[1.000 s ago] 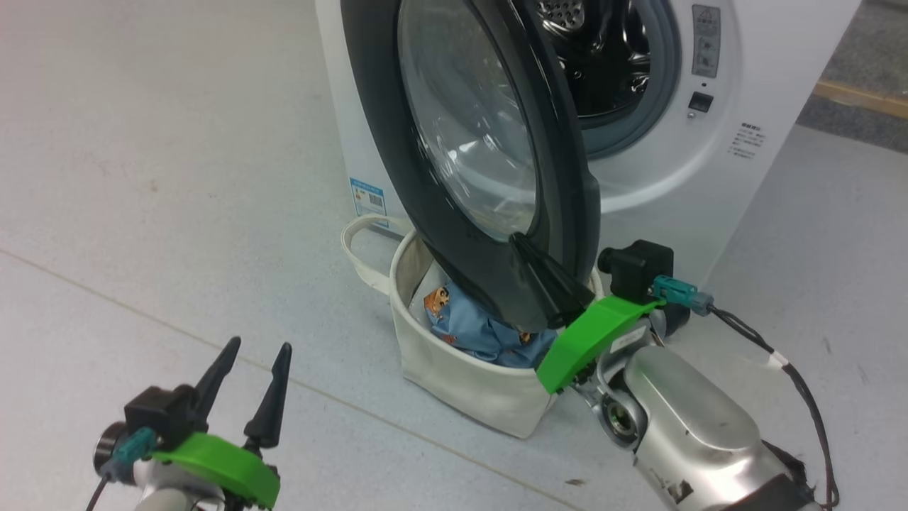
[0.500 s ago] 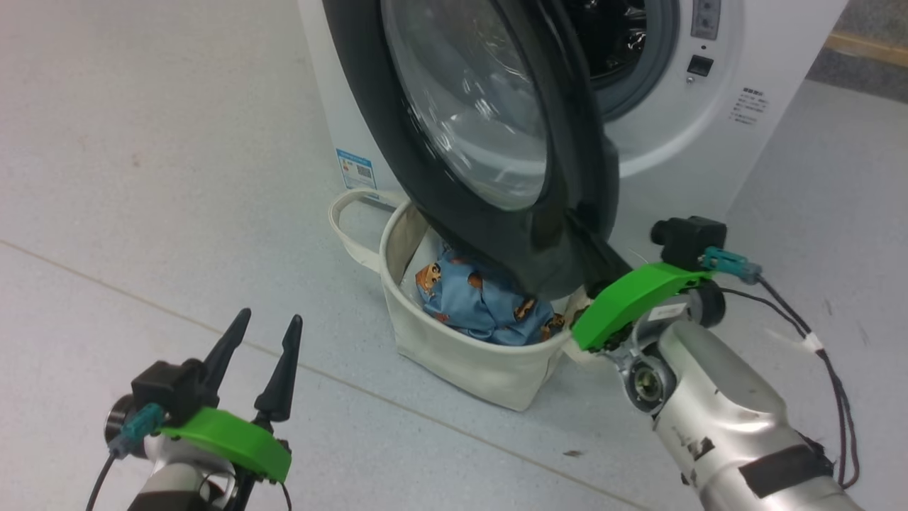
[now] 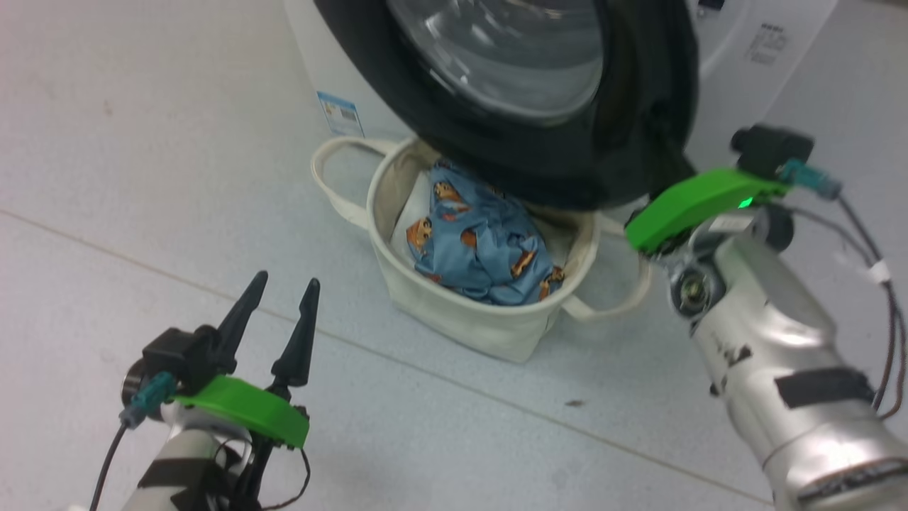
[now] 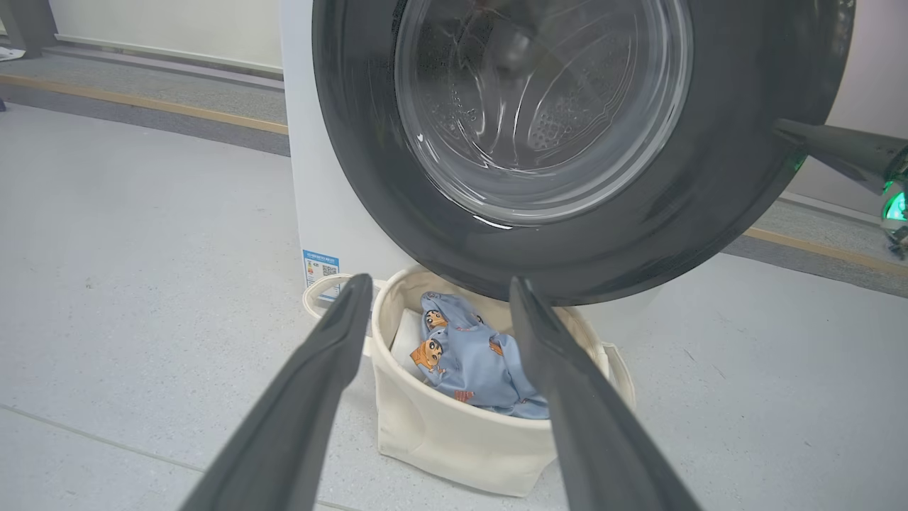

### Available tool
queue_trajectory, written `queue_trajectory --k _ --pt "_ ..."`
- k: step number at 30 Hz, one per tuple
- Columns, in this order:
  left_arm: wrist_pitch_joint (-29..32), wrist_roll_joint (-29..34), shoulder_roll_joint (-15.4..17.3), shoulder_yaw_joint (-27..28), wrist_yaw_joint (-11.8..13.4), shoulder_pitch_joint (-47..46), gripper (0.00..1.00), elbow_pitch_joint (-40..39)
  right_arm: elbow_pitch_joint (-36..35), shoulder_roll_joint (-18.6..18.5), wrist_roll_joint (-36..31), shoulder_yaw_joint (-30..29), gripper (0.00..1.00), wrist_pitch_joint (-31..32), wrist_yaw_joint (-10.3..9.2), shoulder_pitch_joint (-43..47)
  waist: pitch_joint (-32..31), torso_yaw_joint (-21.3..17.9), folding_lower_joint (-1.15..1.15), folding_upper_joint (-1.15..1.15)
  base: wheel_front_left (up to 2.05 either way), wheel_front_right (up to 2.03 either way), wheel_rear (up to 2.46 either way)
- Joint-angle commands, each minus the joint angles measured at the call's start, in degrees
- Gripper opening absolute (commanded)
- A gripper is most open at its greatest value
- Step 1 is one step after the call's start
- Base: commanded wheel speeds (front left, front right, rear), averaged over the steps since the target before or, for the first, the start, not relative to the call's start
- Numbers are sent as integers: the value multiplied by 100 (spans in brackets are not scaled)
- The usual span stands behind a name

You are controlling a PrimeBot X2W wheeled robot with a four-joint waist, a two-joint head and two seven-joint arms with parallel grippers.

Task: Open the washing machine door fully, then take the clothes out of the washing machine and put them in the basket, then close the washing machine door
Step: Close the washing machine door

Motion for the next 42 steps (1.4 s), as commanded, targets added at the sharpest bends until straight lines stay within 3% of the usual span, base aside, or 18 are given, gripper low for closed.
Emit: queue_trajectory --k 1,21,42 --pt "-69 56 93 185 -32 -282 100 -189 -69 75 -200 -156 0 -71 -1 -404 263 -20 0 0 0 0 0" --pt "-69 78 -181 48 -33 -801 100 -231 -19 65 -2204 -2504 0 -71 -1 -1486 994 190 0 0 0 0 0" --pt "-69 24 -222 53 -33 -941 100 -215 -162 -94 -3461 -3492 0 -71 -1 -1951 1278 348 0 0 0 0 0"
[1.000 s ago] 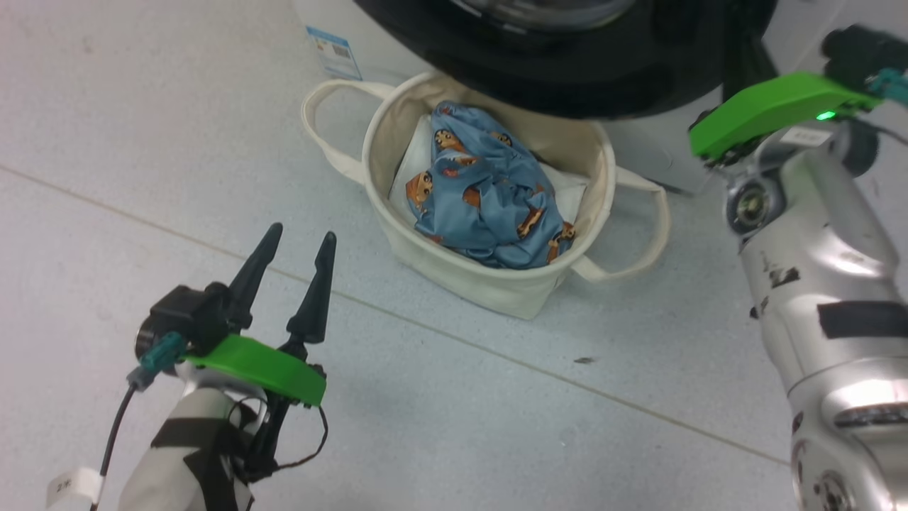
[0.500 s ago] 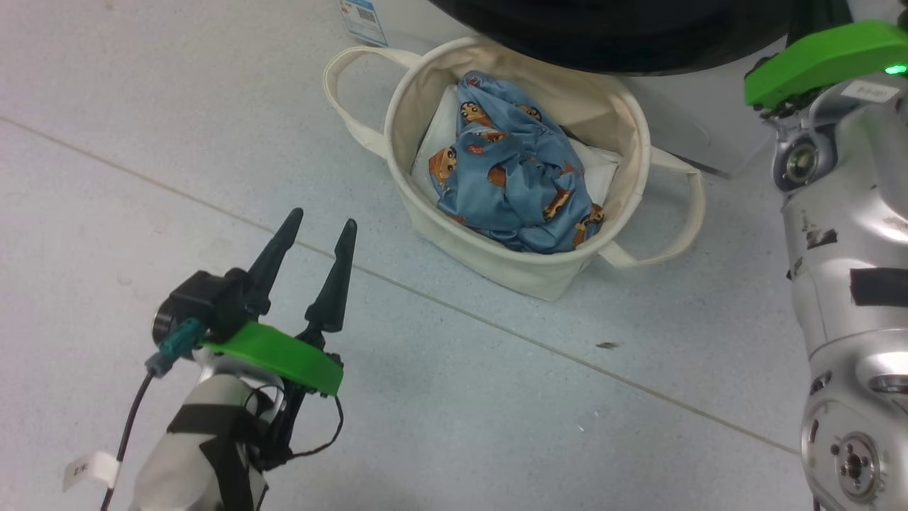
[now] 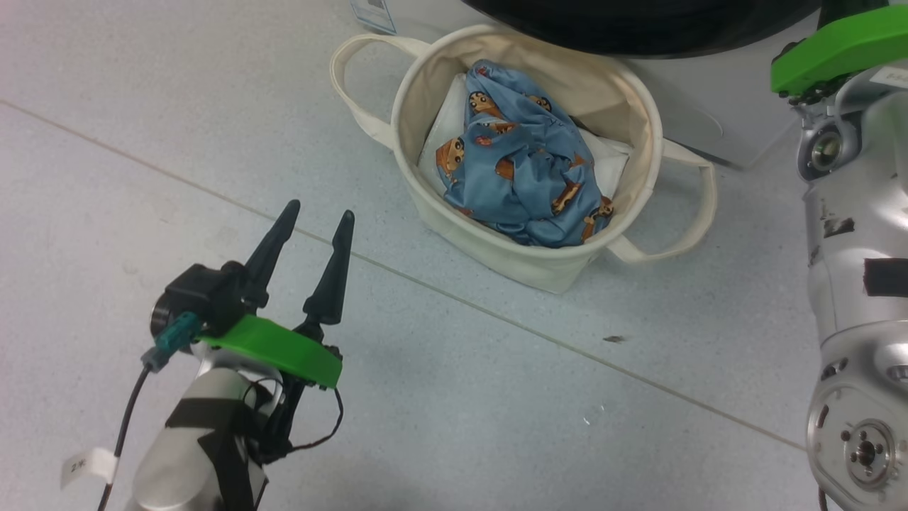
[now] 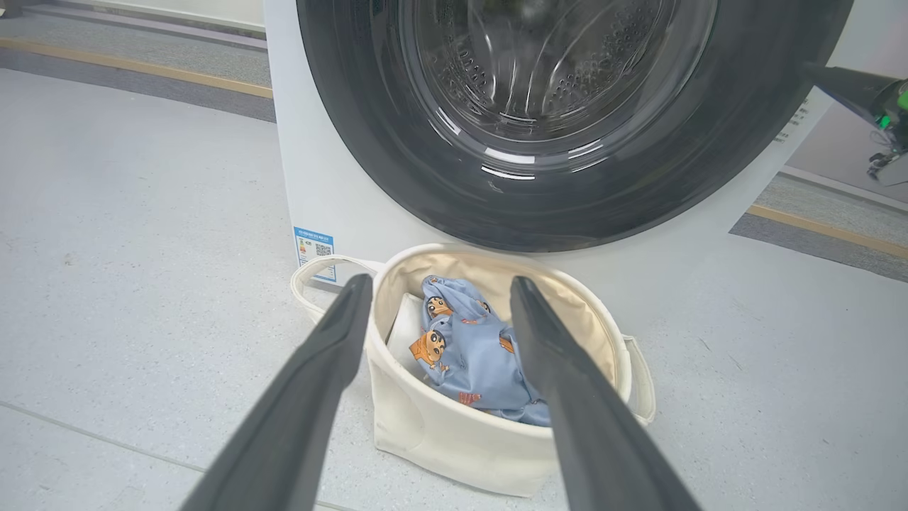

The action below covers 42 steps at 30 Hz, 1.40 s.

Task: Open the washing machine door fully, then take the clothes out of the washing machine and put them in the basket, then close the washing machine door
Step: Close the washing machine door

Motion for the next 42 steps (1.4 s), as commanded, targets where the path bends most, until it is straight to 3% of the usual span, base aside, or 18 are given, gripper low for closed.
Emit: queue_trajectory --k 1,4,5,6,10,15,27,36,42 --pt "-69 -15 145 230 -33 -148 100 -190 -223 -19 -70 -7 0 -29 -3 -428 42 -11 0 0 0 0 0" --pt "-69 -18 147 256 -33 -174 100 -204 -227 -12 -122 -53 0 -29 -3 -511 73 -26 0 0 0 0 0" --pt "-69 -21 151 269 -33 -176 100 -206 -251 -5 -118 -69 23 -29 -3 -522 72 -37 0 0 0 0 0" --pt "-69 -23 159 284 -33 -175 100 -203 -271 3 -135 -44 99 -29 -3 -520 65 -52 0 0 0 0 0" --pt "-69 -19 189 353 -33 -143 100 -181 -261 35 -117 27 100 -29 -3 -433 -26 -116 0 0 0 0 0" --pt "-69 -17 302 509 -33 -2 100 -153 -363 92 -21 523 100 -29 -3 -76 -347 -260 0 0 0 0 0" --pt "-69 -187 1052 1076 -33 456 100 -37 -1430 131 574 1791 100 -29 -3 1539 -1405 -987 0 0 0 0 0" --pt "-69 -769 1777 1445 -33 795 100 -194 -2287 59 795 2018 100 -29 -3 2786 -2011 -1717 0 0 0 0 0" --pt "-69 -1099 1876 1811 -33 987 100 -209 -2661 60 839 2057 100 -29 -3 3393 -2299 -2162 0 0 0 0 0"
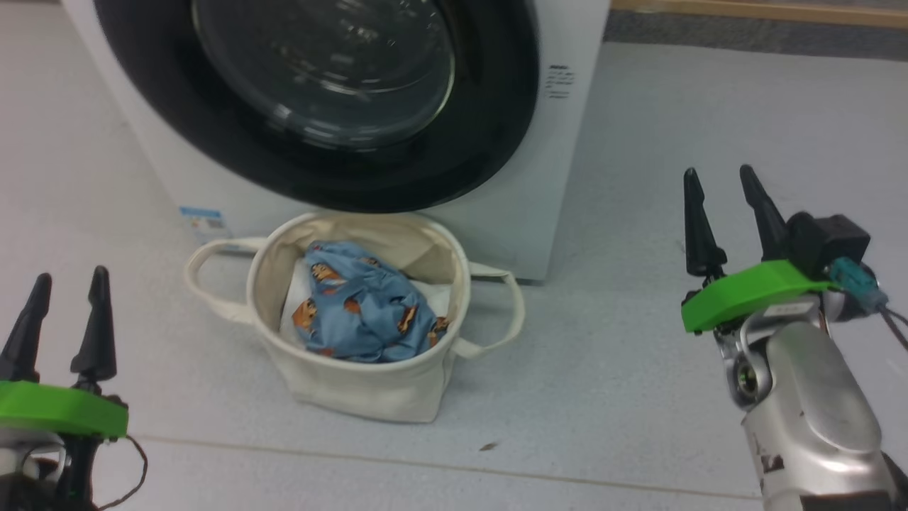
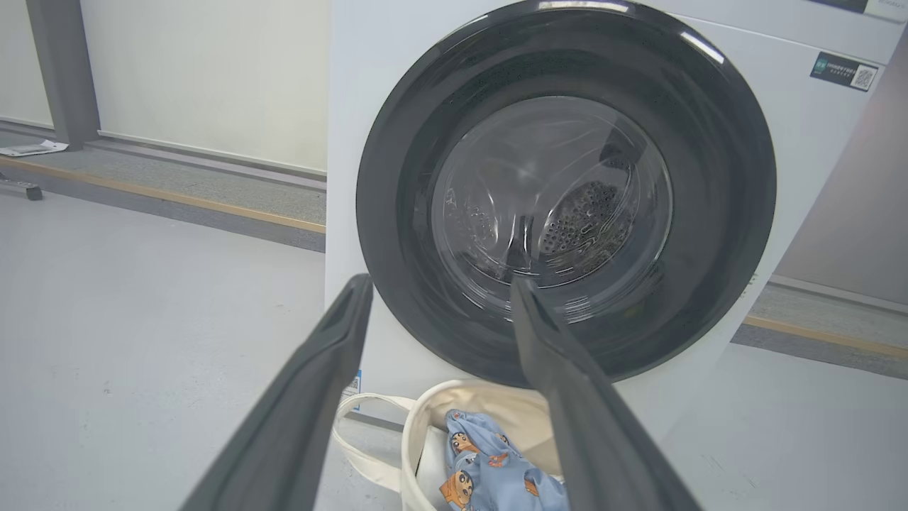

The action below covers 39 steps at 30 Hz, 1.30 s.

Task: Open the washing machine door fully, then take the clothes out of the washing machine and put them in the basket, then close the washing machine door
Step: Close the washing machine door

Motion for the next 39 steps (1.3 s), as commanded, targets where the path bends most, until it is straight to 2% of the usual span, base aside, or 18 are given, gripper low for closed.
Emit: queue_trajectory --k 1,7,12,17,19,24,39 --pt "-69 -80 273 244 -33 -103 100 -185 -292 43 -6 167 100 -29 -2 -22 -235 -303 0 0 0 0 0" --pt "-69 -57 517 -279 -33 133 100 -373 -543 52 13 156 100 -29 -2 316 -345 -549 0 0 0 0 0" --pt "-69 -164 569 -478 -33 208 100 -286 -659 59 13 91 100 -29 -2 491 -382 -614 0 0 0 0 0" --pt "-69 -300 532 -492 -30 158 100 32 -787 72 8 -14 100 -29 -2 694 -430 -644 0 0 0 0 0" --pt "-69 -284 486 -381 67 81 100 108 -845 78 11 -58 100 -29 -2 771 -440 -637 0 0 0 0 0" --pt "-69 -193 320 -179 83 53 100 100 -920 94 -10 -23 100 -29 -2 1016 -463 -605 0 0 0 0 0" --pt "-69 70 263 -446 -14 21 100 301 -990 123 9 -119 100 -29 -2 1223 -508 -528 0 0 0 0 0"
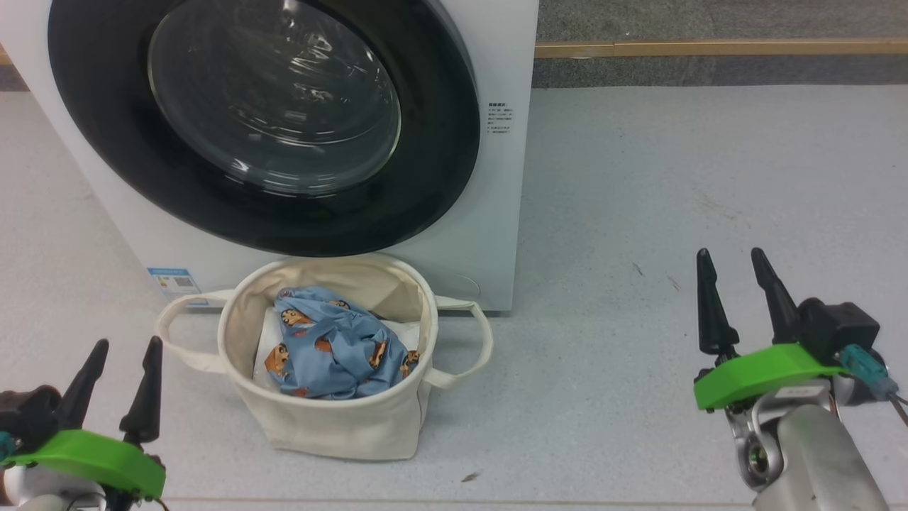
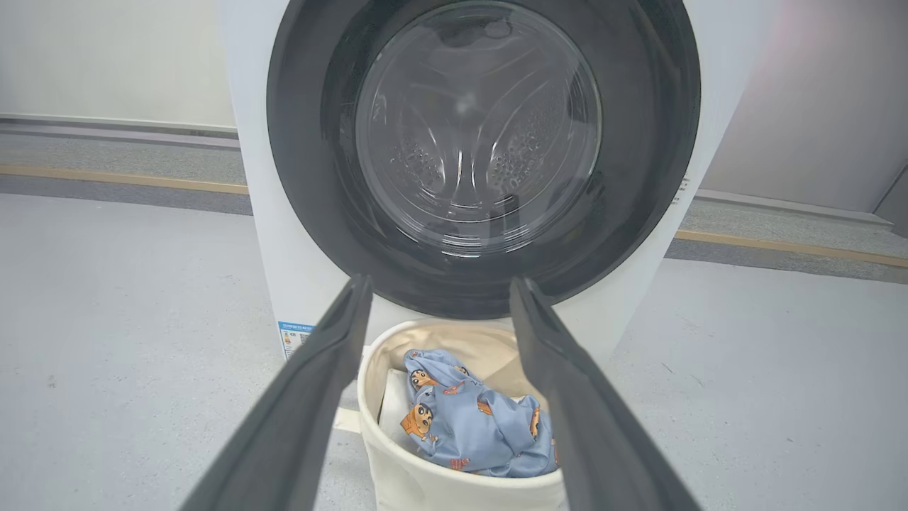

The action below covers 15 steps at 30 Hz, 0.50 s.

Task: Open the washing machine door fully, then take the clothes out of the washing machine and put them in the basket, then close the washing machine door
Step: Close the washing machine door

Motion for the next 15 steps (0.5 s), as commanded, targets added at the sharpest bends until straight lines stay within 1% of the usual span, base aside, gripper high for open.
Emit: queue_trajectory --k 1,15 --pt "-69 24 206 218 -23 -374 100 -126 -215 48 -25 111 100 -29 -2 -64 -2 -1 0 0 0 0 0" --pt "-69 60 242 191 -36 -410 100 -99 -200 56 -33 98 100 -29 -2 -61 19 -12 0 0 0 0 0"
